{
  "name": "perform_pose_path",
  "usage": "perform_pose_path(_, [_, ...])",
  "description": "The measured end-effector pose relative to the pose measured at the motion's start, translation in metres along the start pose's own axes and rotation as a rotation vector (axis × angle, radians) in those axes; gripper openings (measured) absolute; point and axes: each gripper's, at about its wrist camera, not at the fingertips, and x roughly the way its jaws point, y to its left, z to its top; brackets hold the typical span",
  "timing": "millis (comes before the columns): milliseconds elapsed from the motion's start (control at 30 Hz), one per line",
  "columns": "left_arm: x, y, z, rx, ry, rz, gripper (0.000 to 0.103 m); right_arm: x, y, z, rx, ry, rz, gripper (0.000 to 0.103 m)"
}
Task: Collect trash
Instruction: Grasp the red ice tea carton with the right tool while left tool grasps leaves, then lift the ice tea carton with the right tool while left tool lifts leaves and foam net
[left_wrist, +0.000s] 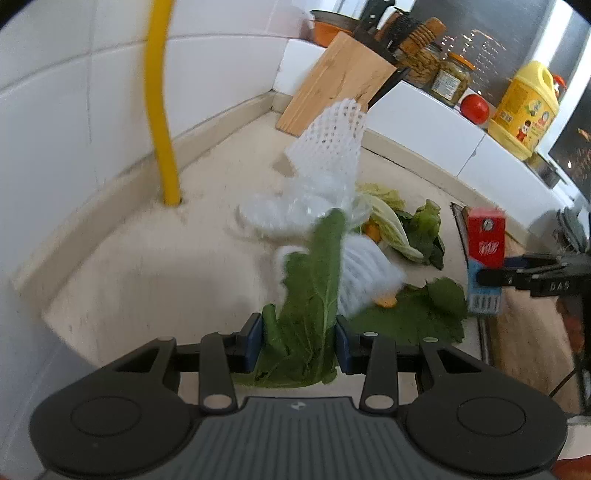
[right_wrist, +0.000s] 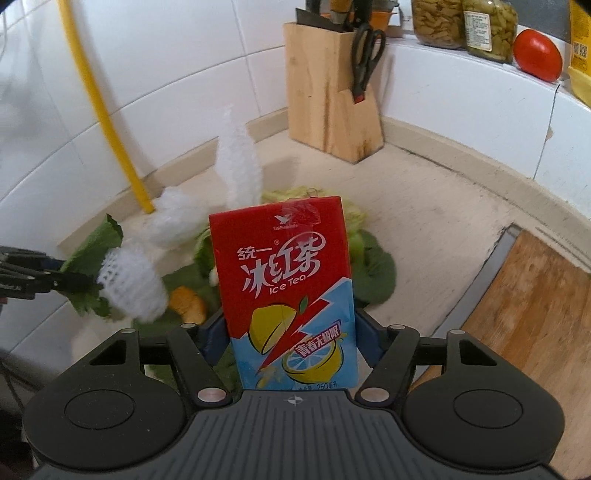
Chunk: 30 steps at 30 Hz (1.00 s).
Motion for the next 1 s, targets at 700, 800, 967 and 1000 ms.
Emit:
perform_pose_path(700, [0.024,-0.029,-0.044,0.054,0.014,0.154,0.072,0.024,0.031,-0.026,-0.102,0.095,0.038,0.087])
perform_pose_path(800, [0.027,-0.03,-0.045,0.036,0.004,0.174,0.072,0.029,0.031,-0.027,-0.095,0.098,0.037,0.087])
perform_pose_path(967, [0.024,-0.029,-0.048,0.003,-0.017,0.216,0.053,0.034,0.029,-0.023,-0.092,0.083,0.023,0.086])
perform_pose_path(1000, [0.022,-0.027,-0.048,-0.01,-0.017,0.222,0.044,0.035,0.029,-0.022,-0.096,0.078,0.022,0.084])
